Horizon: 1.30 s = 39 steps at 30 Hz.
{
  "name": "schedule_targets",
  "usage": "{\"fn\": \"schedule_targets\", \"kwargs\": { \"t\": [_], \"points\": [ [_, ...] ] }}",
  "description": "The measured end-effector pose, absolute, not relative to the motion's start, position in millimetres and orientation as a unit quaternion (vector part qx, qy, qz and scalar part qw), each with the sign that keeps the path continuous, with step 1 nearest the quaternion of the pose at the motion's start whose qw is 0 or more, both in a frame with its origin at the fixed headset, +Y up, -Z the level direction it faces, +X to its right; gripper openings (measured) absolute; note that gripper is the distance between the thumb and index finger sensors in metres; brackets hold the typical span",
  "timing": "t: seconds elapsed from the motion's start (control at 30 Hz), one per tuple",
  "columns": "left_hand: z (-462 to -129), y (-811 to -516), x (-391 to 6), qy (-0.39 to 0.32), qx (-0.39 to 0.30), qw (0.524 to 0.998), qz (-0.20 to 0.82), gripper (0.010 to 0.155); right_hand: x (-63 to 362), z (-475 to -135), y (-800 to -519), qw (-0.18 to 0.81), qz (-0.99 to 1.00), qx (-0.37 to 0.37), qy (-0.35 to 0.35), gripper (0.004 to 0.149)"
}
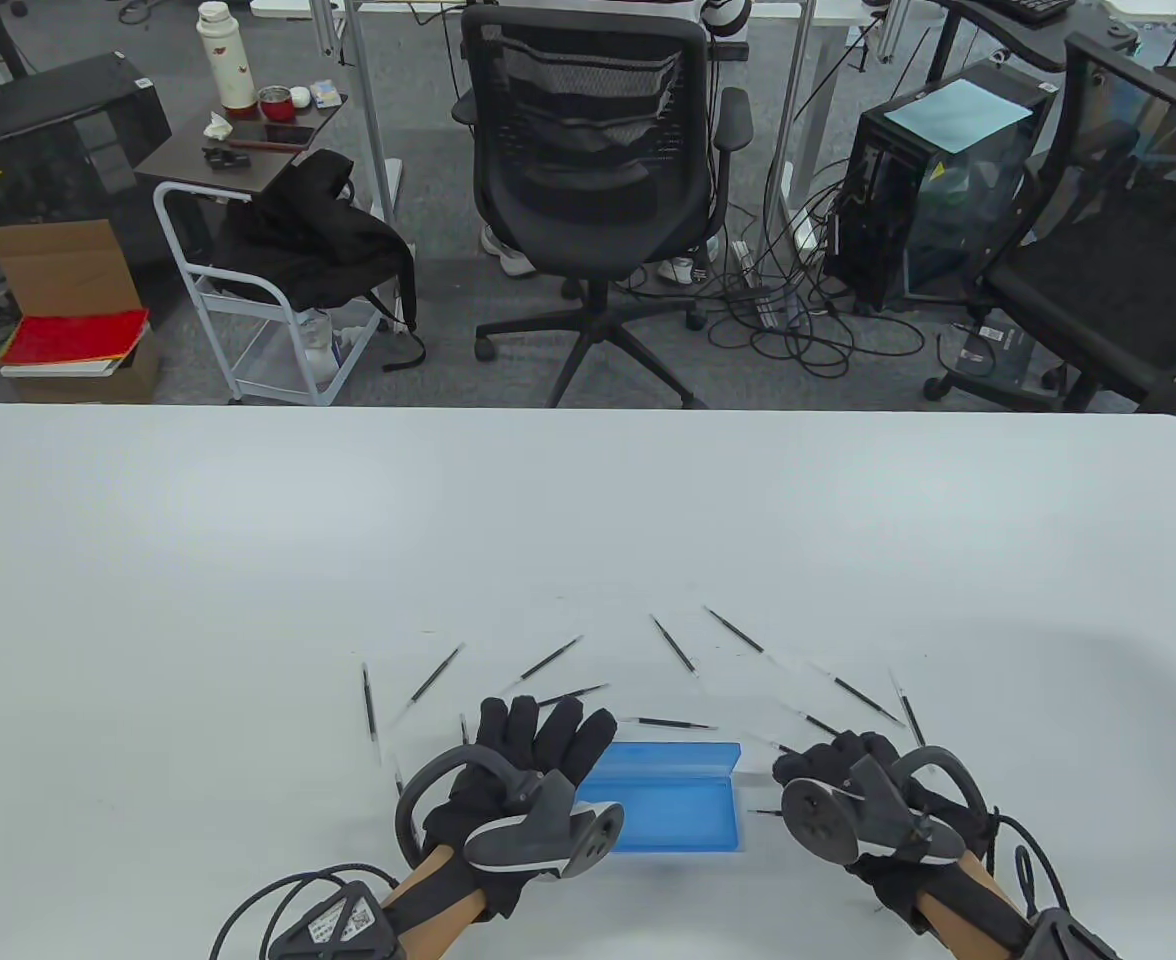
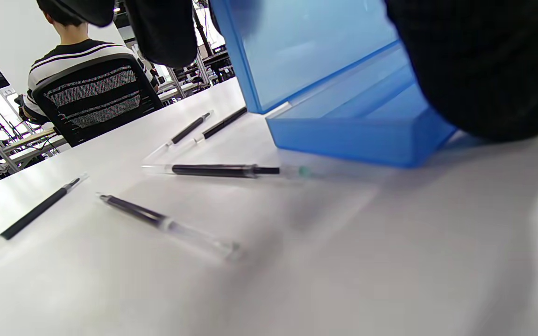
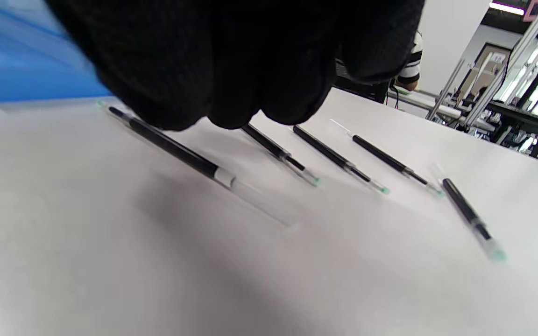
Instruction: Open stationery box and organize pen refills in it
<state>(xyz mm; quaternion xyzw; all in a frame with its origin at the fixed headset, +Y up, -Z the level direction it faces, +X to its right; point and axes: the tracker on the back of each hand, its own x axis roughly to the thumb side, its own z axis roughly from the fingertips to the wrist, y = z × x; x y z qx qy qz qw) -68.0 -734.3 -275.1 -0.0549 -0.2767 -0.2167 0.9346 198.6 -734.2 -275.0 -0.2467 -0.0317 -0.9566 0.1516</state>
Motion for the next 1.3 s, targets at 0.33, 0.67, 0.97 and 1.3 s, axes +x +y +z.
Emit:
{"fn": "schedule_targets", "kwargs": {
  "t": [0.33,0.67,0.97,1.3],
  "points": [
    [-276.8,-733.5,-66.8,-0.273,-0.061,0.934,-0.221,0.131,195.6,-265.6,-747.7,0.185,-0.949,-0.257,0.005,0.062],
    [-278.1,-734.0,-65.5,-0.270,-0.063,0.934,-0.224,0.131,192.3,-264.6,-751.0,0.209,-0.942,-0.262,0.032,0.056],
    [-278.3,-734.4,-64.9,-0.270,-0.061,0.934,-0.226,0.131,192.0,-268.2,-749.5,0.201,-0.946,-0.254,0.014,0.058],
    [-278.8,-734.6,-64.6,-0.270,-0.062,0.933,-0.230,0.132,192.7,-271.2,-749.6,0.188,-0.951,-0.244,0.010,0.061]
  ]
}}
